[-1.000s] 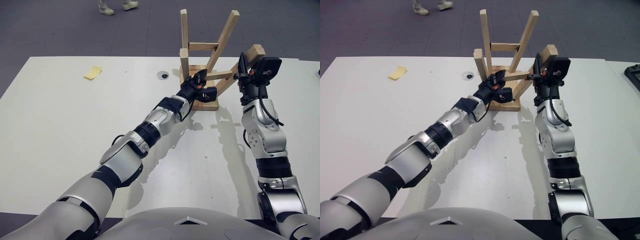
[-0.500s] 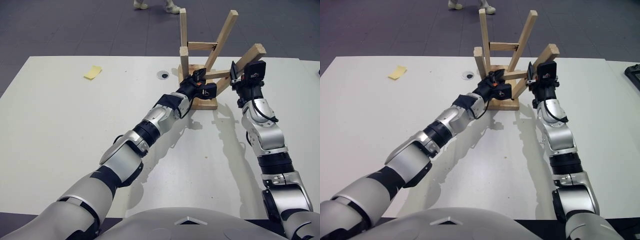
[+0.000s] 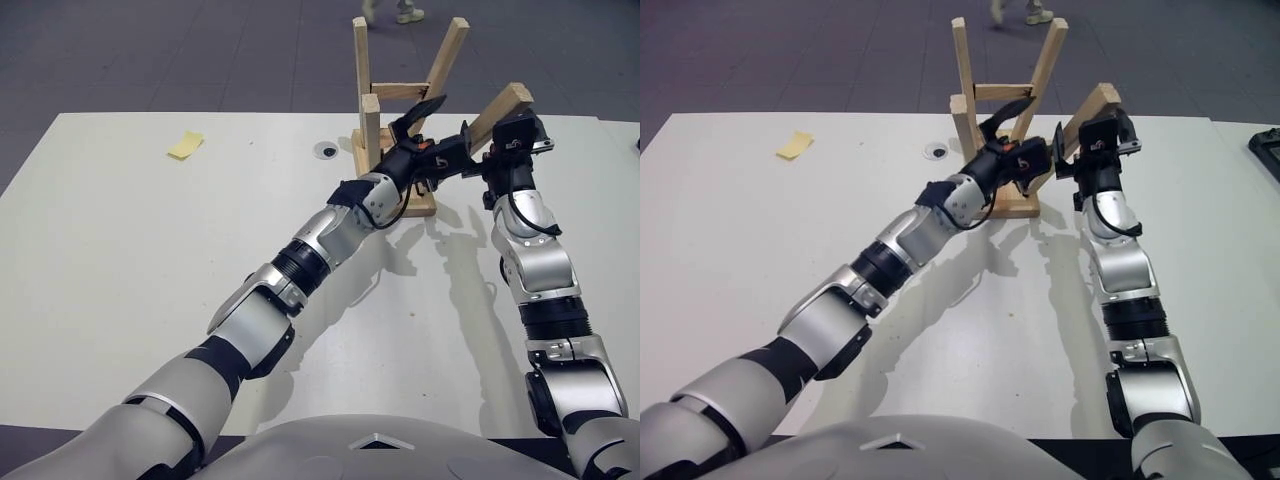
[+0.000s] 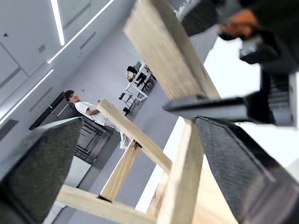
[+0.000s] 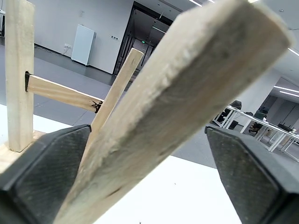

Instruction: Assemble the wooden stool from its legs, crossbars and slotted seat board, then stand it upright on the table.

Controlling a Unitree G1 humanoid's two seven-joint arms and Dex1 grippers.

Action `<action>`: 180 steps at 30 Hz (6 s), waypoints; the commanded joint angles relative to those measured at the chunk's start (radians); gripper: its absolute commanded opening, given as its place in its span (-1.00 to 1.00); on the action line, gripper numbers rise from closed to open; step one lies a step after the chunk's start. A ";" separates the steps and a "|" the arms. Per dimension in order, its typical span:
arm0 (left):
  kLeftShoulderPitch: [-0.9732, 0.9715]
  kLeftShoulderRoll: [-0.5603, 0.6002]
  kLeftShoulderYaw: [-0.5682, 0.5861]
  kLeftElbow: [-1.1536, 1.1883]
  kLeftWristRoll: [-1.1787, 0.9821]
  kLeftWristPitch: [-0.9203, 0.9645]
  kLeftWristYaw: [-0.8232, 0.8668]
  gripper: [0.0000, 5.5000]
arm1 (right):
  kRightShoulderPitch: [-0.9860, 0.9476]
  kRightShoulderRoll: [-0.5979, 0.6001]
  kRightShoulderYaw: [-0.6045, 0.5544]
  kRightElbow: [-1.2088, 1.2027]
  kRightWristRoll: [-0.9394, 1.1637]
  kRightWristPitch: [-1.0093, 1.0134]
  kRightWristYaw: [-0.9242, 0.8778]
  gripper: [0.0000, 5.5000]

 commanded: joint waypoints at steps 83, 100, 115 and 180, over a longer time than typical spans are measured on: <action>0.433 0.114 0.561 -0.808 -0.565 0.703 0.082 0.96 | -0.183 0.022 -0.575 0.157 0.240 -0.035 -0.057 0.96; 0.438 0.076 0.205 -0.816 -0.498 0.867 -0.037 0.96 | -0.096 0.080 -0.332 0.352 0.021 -0.267 0.230 0.96; 0.433 0.107 0.464 -0.861 -0.449 0.727 0.121 0.96 | -0.055 0.048 -0.520 0.340 0.046 -0.175 0.004 0.96; 0.436 -0.029 0.607 -0.657 -0.475 0.567 0.290 0.96 | 0.082 0.368 -0.167 -0.291 0.227 0.163 0.086 0.96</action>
